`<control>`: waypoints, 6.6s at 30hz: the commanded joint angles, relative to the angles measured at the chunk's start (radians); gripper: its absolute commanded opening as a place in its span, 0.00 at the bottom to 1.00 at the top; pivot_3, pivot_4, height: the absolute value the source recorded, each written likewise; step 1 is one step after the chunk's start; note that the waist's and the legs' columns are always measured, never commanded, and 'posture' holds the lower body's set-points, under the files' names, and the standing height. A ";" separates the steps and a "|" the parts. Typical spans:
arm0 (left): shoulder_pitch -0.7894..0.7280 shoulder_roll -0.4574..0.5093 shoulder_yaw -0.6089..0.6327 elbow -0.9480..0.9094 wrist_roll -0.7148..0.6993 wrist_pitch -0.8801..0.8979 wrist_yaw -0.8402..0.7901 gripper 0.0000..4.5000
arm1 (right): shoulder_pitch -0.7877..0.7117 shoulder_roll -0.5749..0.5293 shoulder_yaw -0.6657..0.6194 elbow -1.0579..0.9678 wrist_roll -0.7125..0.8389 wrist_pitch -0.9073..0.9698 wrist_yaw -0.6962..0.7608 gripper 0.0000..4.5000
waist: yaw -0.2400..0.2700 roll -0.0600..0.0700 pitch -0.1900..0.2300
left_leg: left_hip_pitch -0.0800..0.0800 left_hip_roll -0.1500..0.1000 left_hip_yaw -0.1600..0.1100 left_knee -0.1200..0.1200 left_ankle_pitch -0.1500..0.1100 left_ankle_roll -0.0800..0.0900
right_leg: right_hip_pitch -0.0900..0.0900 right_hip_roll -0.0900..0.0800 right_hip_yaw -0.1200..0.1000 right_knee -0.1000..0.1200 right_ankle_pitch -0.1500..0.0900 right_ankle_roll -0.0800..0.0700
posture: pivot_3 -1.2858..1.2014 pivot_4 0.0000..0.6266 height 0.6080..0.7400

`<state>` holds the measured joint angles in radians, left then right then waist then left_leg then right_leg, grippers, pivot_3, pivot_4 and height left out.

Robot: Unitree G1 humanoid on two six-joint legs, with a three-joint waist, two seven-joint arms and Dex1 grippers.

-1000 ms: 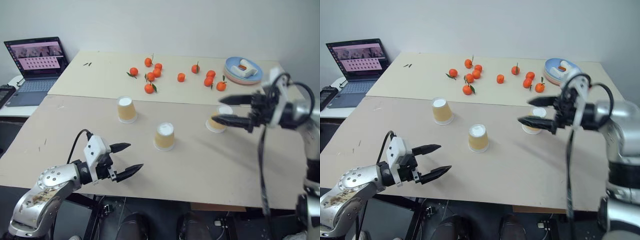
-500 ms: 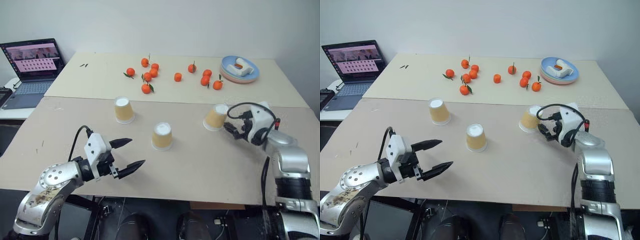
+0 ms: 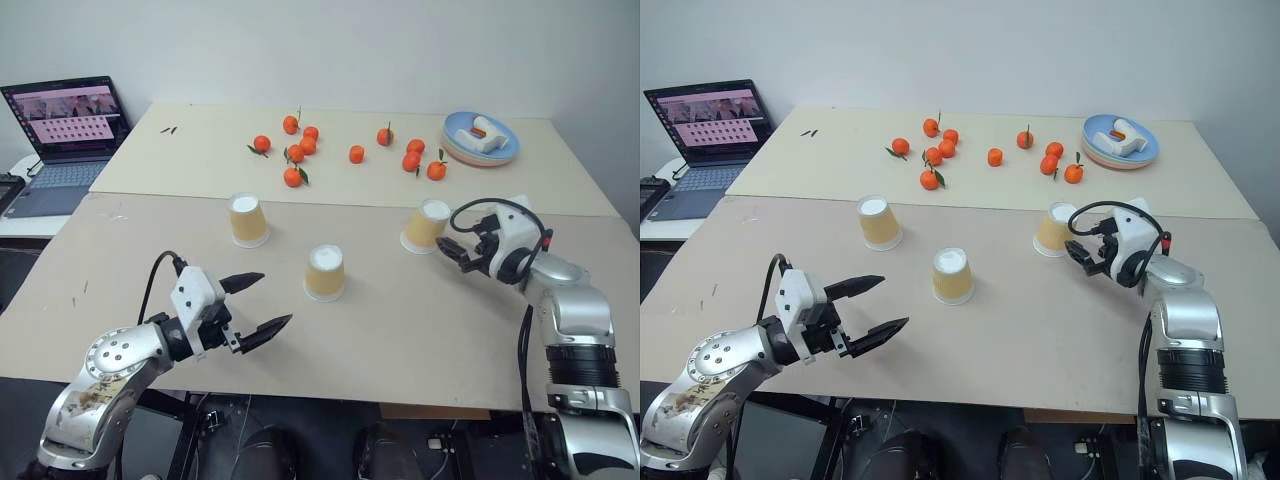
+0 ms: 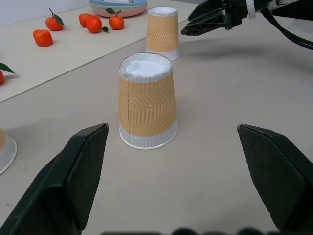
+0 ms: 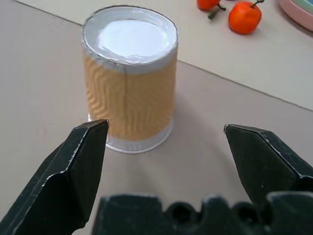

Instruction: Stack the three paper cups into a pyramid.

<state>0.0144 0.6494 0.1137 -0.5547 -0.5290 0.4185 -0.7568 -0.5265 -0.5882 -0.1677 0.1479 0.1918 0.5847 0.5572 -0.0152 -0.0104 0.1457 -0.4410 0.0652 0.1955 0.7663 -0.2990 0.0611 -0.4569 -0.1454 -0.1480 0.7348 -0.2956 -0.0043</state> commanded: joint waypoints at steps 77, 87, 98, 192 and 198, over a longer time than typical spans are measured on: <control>-0.021 0.032 0.034 -0.105 -0.043 0.086 0.037 1.00 | -0.119 -0.047 0.313 -0.099 0.079 -0.098 0.546 0.59 | -0.001 0.001 0.000 | 0.001 0.001 -0.001 0.000 0.000 0.000 | 0.001 0.000 0.000 0.000 0.000 -0.001 | 0.52 0.24 0.54; -0.012 0.032 0.036 -0.113 -0.044 0.088 0.044 1.00 | -0.105 0.003 0.319 -0.111 0.086 -0.069 0.530 0.59 | -0.001 0.001 0.000 | 0.001 0.001 -0.001 0.000 0.000 0.000 | 0.001 0.000 -0.001 0.000 0.000 -0.001 | 0.52 0.24 0.54; -0.016 0.032 0.036 -0.113 -0.039 0.088 0.049 1.00 | -0.116 0.084 0.316 -0.068 0.074 -0.054 0.461 0.59 | -0.004 0.000 0.000 | 0.001 0.001 -0.001 0.000 0.000 0.000 | 0.001 0.000 -0.001 0.000 0.001 -0.001 | 0.52 0.24 0.54; -0.957 -0.253 -0.018 1.490 0.357 -0.536 0.002 0.76 | -0.038 -0.194 0.159 -0.460 0.226 0.100 0.374 1.00 | -0.001 -0.008 0.005 | -0.004 -0.003 -0.001 0.001 0.000 0.001 | -0.001 -0.001 -0.005 -0.001 0.000 0.001 | 0.52 0.24 0.54; -0.968 -0.264 -0.012 1.433 0.338 -0.527 -0.028 0.76 | -0.037 -0.190 0.167 -0.457 0.220 0.099 0.367 1.00 | -0.001 -0.008 0.005 | -0.004 -0.003 -0.002 0.002 0.000 0.001 | -0.001 -0.001 -0.005 -0.001 0.000 0.001 | 0.52 0.24 0.54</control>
<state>-0.9050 0.3845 0.0880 0.9457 -0.1683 -0.0940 -0.7666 -0.5558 -0.7747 0.0187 -0.2930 0.4126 0.7068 0.9311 -0.0165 -0.0185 0.1505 -0.4451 0.0624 0.1939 0.7678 -0.2990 0.0624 -0.4577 -0.1462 -0.1530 0.7340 -0.2954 -0.0035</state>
